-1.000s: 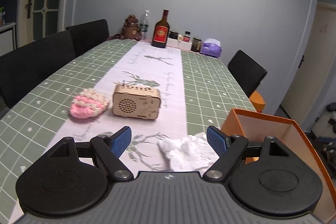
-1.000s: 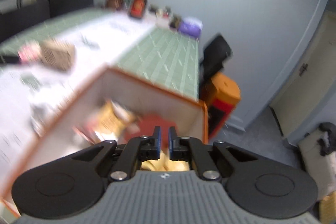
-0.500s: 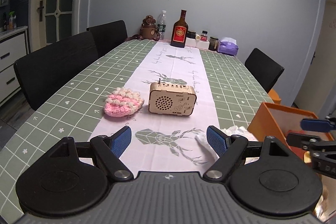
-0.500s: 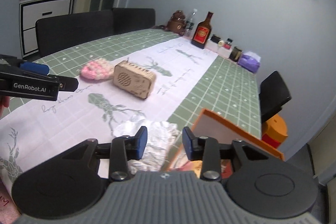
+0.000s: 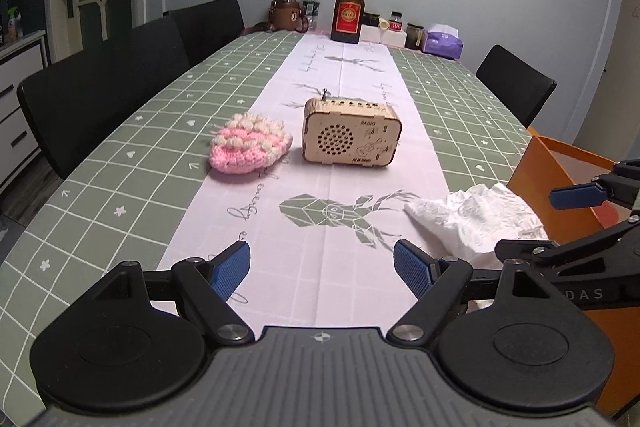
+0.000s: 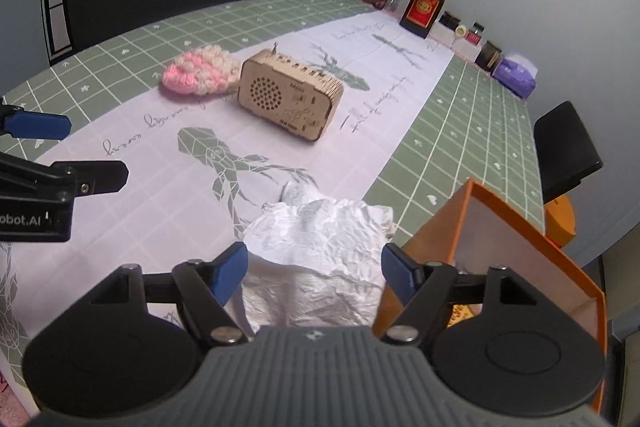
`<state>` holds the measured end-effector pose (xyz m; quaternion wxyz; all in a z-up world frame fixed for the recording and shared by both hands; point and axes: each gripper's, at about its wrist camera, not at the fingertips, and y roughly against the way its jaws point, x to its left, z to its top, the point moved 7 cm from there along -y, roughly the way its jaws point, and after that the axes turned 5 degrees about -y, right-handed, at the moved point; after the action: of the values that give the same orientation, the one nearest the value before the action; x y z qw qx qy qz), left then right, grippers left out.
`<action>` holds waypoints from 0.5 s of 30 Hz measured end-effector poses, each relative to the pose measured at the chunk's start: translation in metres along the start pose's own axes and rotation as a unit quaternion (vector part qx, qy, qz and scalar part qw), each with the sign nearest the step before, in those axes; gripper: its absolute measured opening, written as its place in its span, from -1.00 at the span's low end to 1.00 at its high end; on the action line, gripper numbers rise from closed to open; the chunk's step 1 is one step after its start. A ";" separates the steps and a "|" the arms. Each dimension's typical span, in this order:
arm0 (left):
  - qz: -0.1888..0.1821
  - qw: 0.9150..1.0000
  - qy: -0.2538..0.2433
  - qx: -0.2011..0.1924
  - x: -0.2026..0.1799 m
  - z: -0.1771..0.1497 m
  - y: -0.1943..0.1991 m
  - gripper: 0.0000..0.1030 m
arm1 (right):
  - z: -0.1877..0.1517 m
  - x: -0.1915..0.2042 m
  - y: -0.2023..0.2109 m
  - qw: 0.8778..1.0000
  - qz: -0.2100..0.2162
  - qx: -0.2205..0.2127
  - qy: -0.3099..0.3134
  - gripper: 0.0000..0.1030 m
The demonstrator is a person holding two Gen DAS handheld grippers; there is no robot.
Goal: Organize soft objects
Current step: 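Move the right gripper to the white crumpled tissue and grasp it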
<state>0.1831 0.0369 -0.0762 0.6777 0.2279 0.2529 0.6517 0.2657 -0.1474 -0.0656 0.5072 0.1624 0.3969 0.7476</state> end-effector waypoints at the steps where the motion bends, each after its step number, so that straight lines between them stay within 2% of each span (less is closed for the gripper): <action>1: 0.000 1.000 0.002 0.003 0.002 -0.001 -0.002 0.85 | 0.001 0.000 -0.005 1.000 0.000 0.007 -0.003 0.47; 8: 0.017 1.000 0.015 0.020 0.021 -0.007 -0.014 0.85 | 0.008 -0.001 -0.035 0.998 0.000 0.054 -0.028 0.53; 13: 0.031 0.999 0.018 0.018 0.033 -0.007 -0.013 0.85 | 0.011 -0.004 -0.060 0.996 -0.033 0.088 -0.013 0.50; 14: 0.031 0.999 0.019 0.019 0.035 -0.007 -0.012 0.85 | 0.011 -0.004 -0.062 0.995 -0.049 0.090 -0.005 0.35; 15: 0.030 0.999 0.021 0.019 0.037 -0.007 -0.012 0.86 | 0.012 -0.005 -0.064 0.994 -0.066 0.089 0.003 -0.02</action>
<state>0.1885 0.0727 -0.0913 0.6478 0.2350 0.2724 0.6715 0.3159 -0.1362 -0.1052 0.5379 0.1780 0.4732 0.6746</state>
